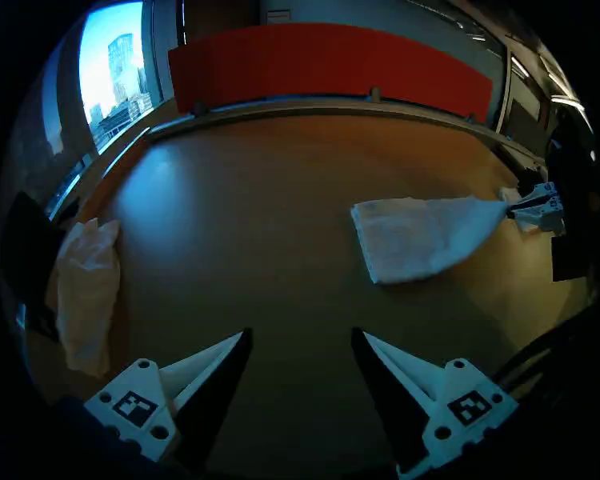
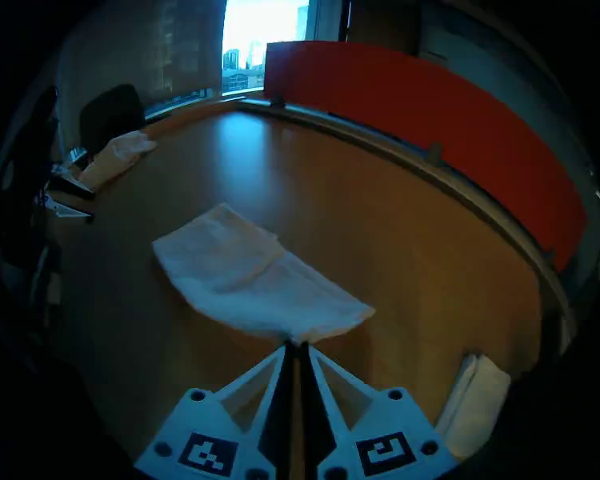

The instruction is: Fold towel

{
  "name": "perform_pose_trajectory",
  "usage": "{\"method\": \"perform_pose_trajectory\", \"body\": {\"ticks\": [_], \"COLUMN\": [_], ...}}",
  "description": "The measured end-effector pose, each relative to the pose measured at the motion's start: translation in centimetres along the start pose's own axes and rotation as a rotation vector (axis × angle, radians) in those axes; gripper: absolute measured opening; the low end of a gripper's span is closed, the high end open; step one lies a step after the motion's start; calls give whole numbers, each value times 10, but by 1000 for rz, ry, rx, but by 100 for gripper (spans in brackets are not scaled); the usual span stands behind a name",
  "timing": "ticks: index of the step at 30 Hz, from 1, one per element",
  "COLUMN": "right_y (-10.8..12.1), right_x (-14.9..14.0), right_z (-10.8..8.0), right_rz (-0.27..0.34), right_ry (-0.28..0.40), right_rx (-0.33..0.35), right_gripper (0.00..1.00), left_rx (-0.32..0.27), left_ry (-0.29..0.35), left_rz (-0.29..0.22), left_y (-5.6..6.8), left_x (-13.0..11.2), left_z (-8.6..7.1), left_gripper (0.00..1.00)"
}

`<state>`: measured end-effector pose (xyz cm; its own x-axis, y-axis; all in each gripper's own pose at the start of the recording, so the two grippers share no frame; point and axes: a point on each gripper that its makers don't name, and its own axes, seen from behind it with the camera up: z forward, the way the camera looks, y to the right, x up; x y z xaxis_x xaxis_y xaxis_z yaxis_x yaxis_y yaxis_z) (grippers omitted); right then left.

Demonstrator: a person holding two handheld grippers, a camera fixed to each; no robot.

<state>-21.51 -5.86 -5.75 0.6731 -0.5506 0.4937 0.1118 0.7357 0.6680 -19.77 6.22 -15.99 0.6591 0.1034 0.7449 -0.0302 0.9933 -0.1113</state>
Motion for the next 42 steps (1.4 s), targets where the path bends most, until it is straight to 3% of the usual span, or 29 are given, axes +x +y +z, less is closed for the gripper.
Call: {"method": "perform_pose_trajectory", "body": {"ticks": [9,15,30,42], "right_y": [6,-3,-43,-73], "right_x": [6,30,87,108], "right_z": [-7,-3,18,35], "right_rz": [-11,-56,-187,-256], "right_ry": [4,27,80,85], "right_rx": [-13,6,89,157], "right_gripper": [5,5,5,4], "left_rx": [-2,0,1,11], "left_ry": [6,9,17,14], "left_rz": [-5,-5,-18,-34], "left_y": [1,-1,-3,-11], "left_x": [2,4,5,2], "left_z": [-2,-3,-7,-14], "left_gripper": [91,91,91,91]}}
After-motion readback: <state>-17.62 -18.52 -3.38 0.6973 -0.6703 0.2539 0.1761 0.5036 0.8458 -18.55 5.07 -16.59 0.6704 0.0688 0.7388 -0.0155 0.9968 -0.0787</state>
